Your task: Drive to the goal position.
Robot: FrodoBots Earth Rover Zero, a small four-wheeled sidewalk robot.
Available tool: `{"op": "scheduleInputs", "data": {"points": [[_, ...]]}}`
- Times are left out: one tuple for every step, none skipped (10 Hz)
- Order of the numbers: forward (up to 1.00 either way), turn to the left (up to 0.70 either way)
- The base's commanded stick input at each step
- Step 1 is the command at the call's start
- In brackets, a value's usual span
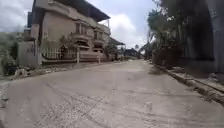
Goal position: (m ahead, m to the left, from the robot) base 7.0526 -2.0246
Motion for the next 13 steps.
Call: {"op": "scheduleInputs", "data": {"points": [[1.00, -0.39], [1.00, -0.40], [1.00, -0.40], [1.00, -0.40], [1.00, -0.40], [1.00, -0.40], [1.00, -0.40], [1.00, -0.40], [1.00, -0.40], [1.00, -0.39], [1.00, -0.36], [1.00, -0.03], [1.00, -0.02]]}}
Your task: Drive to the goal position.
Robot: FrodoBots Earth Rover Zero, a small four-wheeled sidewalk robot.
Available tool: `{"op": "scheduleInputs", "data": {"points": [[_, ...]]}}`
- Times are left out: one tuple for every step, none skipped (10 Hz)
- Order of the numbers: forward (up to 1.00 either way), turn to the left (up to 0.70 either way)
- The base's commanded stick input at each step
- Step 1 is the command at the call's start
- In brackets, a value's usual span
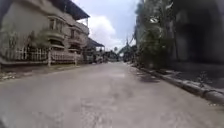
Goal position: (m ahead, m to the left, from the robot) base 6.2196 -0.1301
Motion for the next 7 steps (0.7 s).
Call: {"op": "scheduleInputs", "data": {"points": [[1.00, 0.00], [1.00, 0.00], [1.00, 0.00], [1.00, 0.00], [1.00, 0.00], [1.00, 0.00], [1.00, 0.00]]}}
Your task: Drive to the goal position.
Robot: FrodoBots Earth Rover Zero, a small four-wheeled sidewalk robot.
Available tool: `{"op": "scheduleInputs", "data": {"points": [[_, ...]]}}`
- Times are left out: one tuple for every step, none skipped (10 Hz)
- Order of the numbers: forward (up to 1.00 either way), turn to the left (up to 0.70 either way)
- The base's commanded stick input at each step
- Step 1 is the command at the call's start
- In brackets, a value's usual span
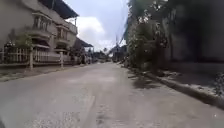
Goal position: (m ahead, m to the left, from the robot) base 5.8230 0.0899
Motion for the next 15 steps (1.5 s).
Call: {"op": "scheduleInputs", "data": {"points": [[1.00, 0.00], [1.00, 0.00], [1.00, 0.00], [1.00, 0.00], [1.00, 0.00], [1.00, 0.00], [1.00, 0.00], [1.00, 0.00], [1.00, 0.00], [1.00, 0.00], [1.00, 0.00], [1.00, 0.00], [1.00, 0.00], [1.00, 0.00], [1.00, 0.00]]}}
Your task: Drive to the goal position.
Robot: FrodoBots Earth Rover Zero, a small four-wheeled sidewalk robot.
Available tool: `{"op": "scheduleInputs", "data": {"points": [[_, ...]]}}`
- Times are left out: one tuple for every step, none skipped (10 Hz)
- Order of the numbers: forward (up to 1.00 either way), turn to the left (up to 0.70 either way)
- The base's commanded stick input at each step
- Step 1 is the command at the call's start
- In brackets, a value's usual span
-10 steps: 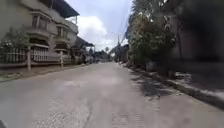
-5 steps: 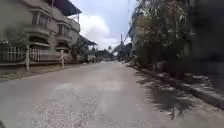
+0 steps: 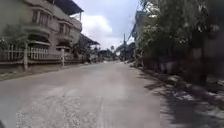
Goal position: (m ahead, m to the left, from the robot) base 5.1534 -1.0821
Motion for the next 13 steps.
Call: {"op": "scheduleInputs", "data": {"points": [[1.00, 0.00], [1.00, 0.00], [1.00, 0.00], [1.00, 0.00], [1.00, 0.00], [1.00, 0.00], [1.00, 0.00], [1.00, 0.00], [1.00, 0.00], [1.00, 0.00], [1.00, 0.00], [1.00, 0.00], [1.00, 0.00]]}}
